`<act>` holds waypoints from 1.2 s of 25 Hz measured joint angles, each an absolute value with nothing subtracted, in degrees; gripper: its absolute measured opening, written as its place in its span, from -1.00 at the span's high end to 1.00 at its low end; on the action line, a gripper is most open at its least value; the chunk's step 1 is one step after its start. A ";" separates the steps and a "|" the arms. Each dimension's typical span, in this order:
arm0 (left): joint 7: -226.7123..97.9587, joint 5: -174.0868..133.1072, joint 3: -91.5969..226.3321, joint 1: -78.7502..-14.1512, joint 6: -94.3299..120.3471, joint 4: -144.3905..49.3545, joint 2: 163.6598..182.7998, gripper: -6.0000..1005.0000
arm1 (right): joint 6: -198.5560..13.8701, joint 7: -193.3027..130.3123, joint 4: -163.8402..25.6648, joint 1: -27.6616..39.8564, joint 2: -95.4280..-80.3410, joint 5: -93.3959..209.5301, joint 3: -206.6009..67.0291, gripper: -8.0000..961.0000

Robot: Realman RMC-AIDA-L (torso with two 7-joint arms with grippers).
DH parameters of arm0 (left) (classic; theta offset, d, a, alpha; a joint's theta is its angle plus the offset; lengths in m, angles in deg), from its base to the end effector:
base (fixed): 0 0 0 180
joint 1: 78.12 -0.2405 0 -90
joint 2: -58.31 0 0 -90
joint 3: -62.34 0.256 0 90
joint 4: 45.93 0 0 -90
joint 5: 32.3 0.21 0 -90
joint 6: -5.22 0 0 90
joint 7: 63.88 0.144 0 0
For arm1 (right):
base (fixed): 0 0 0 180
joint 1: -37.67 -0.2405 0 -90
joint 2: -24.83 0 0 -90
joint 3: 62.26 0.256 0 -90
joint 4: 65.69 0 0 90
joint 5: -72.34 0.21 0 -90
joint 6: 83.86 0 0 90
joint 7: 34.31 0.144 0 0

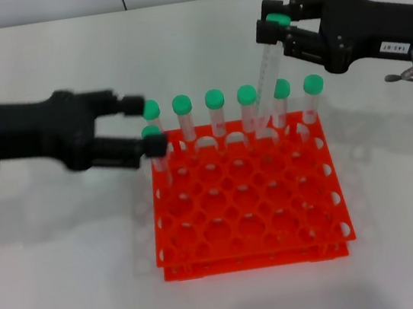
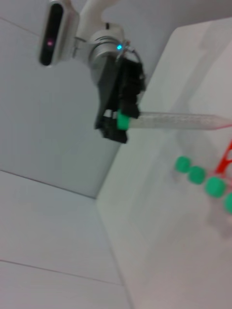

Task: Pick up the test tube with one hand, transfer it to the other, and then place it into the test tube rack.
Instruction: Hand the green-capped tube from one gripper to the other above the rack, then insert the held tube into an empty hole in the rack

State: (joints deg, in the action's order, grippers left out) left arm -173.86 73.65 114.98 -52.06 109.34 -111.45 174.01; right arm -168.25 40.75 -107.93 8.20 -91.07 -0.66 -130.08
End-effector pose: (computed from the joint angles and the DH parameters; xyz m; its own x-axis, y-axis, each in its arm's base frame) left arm -0.2006 0.3156 0.0651 0.8079 0.4233 0.4101 0.4460 -0.8940 0.0441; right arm 0.1780 0.3532 0.0160 0.6614 -0.0641 -0.7473 -0.2791 -0.9458 -0.1659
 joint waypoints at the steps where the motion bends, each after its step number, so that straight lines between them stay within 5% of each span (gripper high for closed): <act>1: -174.36 73.64 114.99 -52.99 110.08 -112.15 173.66 -0.77 | -168.25 40.62 -107.92 8.31 -91.08 -0.37 -130.44 0.40; 13: -172.29 84.77 110.50 -63.49 113.18 -116.97 173.47 -0.77 | -167.30 38.38 -107.21 9.00 -91.19 4.60 -137.68 0.40; 30: -166.64 88.38 107.87 -64.12 112.91 -116.02 174.16 -0.77 | -155.72 27.33 -107.08 9.11 -91.37 18.49 -153.51 0.40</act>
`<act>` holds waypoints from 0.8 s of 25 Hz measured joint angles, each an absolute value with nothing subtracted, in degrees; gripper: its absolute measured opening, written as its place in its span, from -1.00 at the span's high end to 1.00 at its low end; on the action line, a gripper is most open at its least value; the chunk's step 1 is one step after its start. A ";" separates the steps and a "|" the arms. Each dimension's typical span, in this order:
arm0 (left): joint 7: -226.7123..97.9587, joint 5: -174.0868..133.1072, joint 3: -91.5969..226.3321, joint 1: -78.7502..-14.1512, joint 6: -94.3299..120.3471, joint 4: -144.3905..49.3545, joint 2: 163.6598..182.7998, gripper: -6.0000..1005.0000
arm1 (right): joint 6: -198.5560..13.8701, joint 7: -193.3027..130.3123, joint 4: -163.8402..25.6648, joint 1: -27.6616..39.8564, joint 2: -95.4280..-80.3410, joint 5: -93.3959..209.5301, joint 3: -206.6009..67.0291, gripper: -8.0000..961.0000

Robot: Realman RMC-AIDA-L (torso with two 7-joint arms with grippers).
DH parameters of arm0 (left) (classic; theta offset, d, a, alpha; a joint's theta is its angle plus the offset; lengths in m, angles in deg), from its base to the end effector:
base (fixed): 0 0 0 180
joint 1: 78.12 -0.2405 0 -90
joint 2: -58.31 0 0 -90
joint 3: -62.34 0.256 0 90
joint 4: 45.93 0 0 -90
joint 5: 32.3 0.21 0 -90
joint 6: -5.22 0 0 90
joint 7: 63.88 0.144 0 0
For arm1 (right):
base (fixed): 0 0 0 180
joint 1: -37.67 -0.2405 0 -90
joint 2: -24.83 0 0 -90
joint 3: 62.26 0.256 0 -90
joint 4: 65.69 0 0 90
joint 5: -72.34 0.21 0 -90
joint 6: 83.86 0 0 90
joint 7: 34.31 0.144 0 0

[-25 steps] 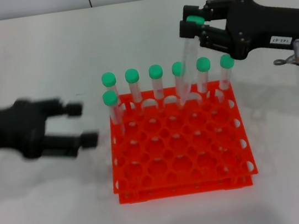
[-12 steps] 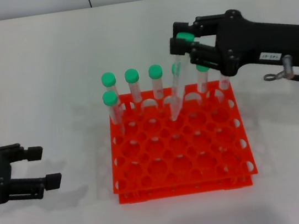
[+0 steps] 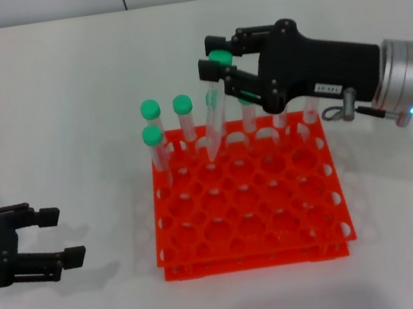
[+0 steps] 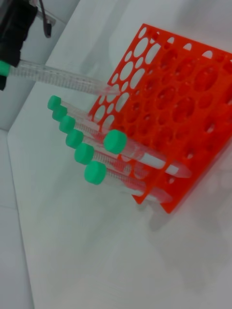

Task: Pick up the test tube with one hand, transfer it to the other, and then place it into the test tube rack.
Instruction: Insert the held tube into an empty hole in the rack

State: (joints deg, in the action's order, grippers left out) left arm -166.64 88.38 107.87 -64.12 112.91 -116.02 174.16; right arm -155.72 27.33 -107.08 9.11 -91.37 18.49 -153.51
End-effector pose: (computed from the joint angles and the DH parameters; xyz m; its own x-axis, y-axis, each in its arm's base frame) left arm -0.2912 0.2552 0.0832 0.8014 0.5482 0.2394 0.5831 -0.8051 -0.1084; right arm 0.1572 0.3436 -0.0370 0.6778 0.0174 -0.7351 -0.2180 -0.9500 -0.2235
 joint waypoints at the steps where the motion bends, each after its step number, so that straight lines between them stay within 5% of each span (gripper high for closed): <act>1: -166.60 88.38 107.86 -64.02 112.96 -116.02 174.16 -0.77 | -155.33 26.09 -107.02 9.39 -91.37 19.57 -154.62 0.40; 20: -166.36 88.55 107.97 -63.90 112.93 -116.07 174.15 -0.78 | -150.46 13.40 -101.82 9.47 -91.36 37.23 -166.96 0.40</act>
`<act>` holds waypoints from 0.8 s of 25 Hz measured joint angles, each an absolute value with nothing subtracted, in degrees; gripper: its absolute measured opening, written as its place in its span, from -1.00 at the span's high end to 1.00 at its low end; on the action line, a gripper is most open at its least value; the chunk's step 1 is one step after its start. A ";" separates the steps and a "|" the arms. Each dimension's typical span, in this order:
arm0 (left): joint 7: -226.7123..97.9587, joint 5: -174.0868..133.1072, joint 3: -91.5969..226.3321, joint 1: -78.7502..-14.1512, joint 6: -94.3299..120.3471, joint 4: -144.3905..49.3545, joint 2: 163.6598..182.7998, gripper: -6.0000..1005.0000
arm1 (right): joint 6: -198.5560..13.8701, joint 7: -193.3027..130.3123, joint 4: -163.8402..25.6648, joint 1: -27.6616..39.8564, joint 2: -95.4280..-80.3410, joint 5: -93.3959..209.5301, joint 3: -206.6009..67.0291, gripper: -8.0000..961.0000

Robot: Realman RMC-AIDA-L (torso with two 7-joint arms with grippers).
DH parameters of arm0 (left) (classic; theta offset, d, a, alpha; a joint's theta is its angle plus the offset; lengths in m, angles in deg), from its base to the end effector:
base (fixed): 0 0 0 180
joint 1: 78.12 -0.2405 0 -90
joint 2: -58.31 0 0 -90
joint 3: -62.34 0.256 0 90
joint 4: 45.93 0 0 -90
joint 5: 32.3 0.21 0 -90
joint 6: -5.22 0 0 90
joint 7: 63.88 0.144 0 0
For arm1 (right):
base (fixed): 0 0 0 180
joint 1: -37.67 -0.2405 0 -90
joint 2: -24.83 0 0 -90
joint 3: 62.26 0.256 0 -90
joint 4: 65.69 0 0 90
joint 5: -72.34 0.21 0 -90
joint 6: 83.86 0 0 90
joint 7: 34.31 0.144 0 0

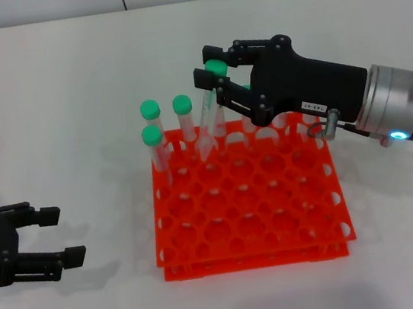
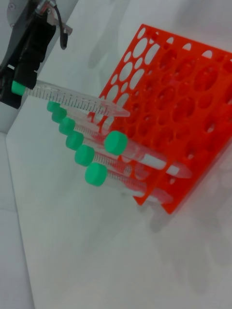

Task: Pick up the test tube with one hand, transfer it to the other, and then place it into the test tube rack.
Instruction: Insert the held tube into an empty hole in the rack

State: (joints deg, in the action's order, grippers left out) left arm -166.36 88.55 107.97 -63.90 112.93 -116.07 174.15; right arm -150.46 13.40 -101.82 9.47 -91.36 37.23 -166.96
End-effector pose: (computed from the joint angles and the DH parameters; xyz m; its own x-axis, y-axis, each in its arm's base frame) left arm -0.2904 0.2562 0.0830 0.8071 0.5417 0.2348 0.5757 -0.8103 -0.1094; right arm 0.1671 0.3365 -0.0613 0.6658 0.0557 -0.7440 -0.2613 -0.9166 -0.3025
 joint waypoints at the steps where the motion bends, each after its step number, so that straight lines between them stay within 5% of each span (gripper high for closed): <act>1: -166.36 88.55 107.86 -63.86 112.86 -116.07 174.15 -0.78 | -150.28 13.36 -101.90 9.46 -91.36 37.44 -167.13 0.40; 20: -166.35 88.49 107.59 -62.56 111.82 -115.28 174.07 -0.77 | -146.90 6.36 -100.56 7.84 -91.36 48.24 -174.93 0.41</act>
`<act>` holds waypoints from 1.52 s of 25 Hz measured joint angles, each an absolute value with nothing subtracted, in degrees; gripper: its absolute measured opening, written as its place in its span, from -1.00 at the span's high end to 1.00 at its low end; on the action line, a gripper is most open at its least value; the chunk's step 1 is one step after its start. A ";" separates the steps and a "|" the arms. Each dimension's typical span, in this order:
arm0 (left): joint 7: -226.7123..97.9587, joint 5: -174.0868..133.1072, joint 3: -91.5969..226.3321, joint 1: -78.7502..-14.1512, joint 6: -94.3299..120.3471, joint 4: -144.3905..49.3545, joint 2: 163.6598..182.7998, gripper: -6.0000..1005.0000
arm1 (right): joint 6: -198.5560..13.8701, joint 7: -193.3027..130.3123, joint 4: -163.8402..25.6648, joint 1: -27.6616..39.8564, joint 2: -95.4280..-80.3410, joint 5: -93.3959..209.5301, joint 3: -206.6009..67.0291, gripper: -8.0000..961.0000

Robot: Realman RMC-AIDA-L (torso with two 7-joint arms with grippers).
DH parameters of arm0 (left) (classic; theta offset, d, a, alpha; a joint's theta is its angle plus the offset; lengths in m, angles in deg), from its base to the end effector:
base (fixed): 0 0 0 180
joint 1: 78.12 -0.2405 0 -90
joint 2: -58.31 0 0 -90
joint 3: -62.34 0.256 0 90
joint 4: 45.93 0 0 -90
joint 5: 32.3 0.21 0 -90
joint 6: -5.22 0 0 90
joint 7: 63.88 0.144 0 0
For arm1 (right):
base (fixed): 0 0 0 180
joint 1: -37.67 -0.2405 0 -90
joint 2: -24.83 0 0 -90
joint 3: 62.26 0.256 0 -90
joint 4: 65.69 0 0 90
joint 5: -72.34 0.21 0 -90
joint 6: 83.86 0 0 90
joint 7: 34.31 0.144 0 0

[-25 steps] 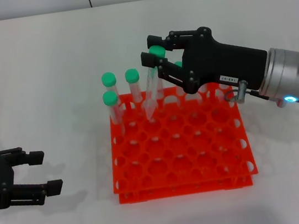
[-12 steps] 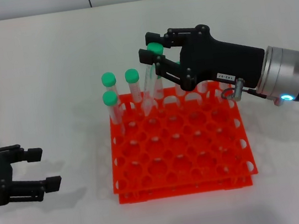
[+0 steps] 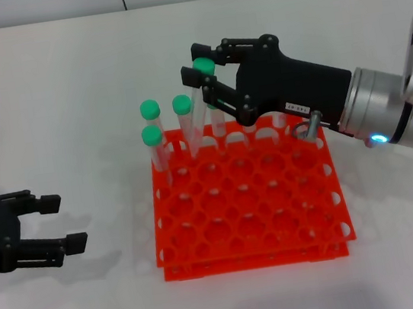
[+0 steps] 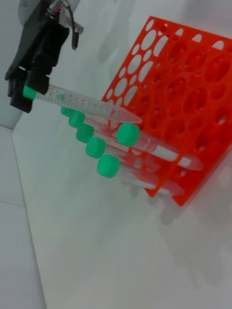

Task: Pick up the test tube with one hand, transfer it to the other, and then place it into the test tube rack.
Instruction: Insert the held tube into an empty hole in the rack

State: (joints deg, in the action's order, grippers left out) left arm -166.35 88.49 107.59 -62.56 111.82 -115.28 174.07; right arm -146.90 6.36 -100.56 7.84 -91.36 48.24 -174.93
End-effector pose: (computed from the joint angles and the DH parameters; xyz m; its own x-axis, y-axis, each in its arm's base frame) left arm -0.2874 0.2648 0.0832 0.8109 0.5308 0.2462 0.5693 -0.8130 -0.1223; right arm 0.1607 0.3385 -0.0737 0.6707 0.0876 -0.7366 -0.2632 -0.9003 -0.3467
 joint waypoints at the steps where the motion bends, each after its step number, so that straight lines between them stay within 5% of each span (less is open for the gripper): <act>1: -166.35 88.48 107.59 -62.52 111.82 -115.27 174.08 -0.77 | -146.73 5.87 -100.54 7.83 -91.36 48.67 -175.41 0.41; 38: -165.15 87.88 107.60 -62.28 112.07 -114.75 174.24 -0.77 | -142.52 -5.40 -101.12 7.94 -91.36 55.99 -183.42 0.41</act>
